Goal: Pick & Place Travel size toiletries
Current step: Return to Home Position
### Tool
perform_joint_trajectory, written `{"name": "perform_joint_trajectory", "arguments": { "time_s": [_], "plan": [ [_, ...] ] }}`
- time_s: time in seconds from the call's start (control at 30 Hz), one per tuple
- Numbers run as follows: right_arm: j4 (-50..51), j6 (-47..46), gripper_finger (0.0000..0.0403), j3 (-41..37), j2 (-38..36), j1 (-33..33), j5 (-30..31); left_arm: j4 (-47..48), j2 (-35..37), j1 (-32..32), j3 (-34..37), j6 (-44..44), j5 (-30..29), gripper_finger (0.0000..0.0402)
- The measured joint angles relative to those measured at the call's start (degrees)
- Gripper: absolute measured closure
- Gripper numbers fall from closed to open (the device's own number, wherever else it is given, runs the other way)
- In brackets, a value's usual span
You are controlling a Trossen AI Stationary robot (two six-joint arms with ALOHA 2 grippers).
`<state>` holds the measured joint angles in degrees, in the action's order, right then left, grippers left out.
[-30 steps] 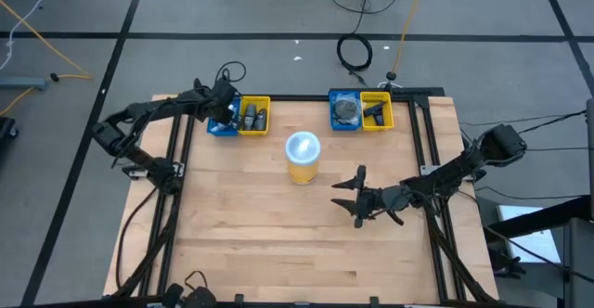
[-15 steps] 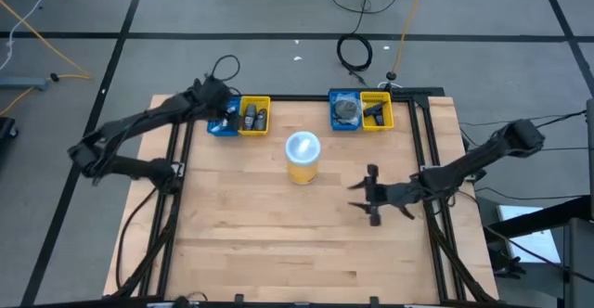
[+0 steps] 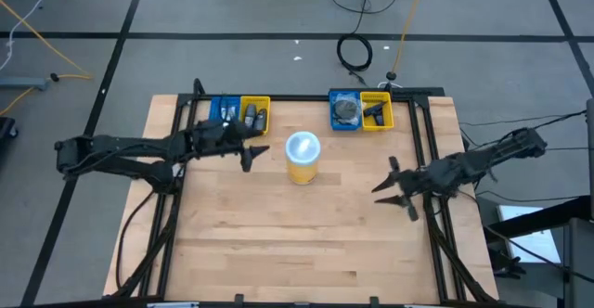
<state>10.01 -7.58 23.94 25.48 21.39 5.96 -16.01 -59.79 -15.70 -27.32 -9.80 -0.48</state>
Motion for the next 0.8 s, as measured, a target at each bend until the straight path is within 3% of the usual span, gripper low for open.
{"name": "perform_joint_trajectory", "arguments": {
  "time_s": [0.17,0.43,0.57,0.8],
  "plan": [
    [-1.0,5.2,0.0300,-0.5,-12.1,-2.0,-0.1,-6.0,-0.9,4.4,2.8,-0.7,-4.2,0.0130],
    [-10.9,12.2,0.0368,-10.1,-24.7,-4.9,-3.1,-9.0,-3.0,9.2,3.9,-0.6,-11.3,0.0130],
    [-15.0,13.8,0.0398,-14.4,-25.3,-8.0,-3.1,-10.3,-4.3,10.3,3.9,-0.4,-13.1,0.0130],
    [-15.8,11.9,0.0402,-16.9,-25.3,-15.1,-6.5,-11.6,-5.6,10.6,3.9,-0.8,-13.1,0.0130]
  ]
}}
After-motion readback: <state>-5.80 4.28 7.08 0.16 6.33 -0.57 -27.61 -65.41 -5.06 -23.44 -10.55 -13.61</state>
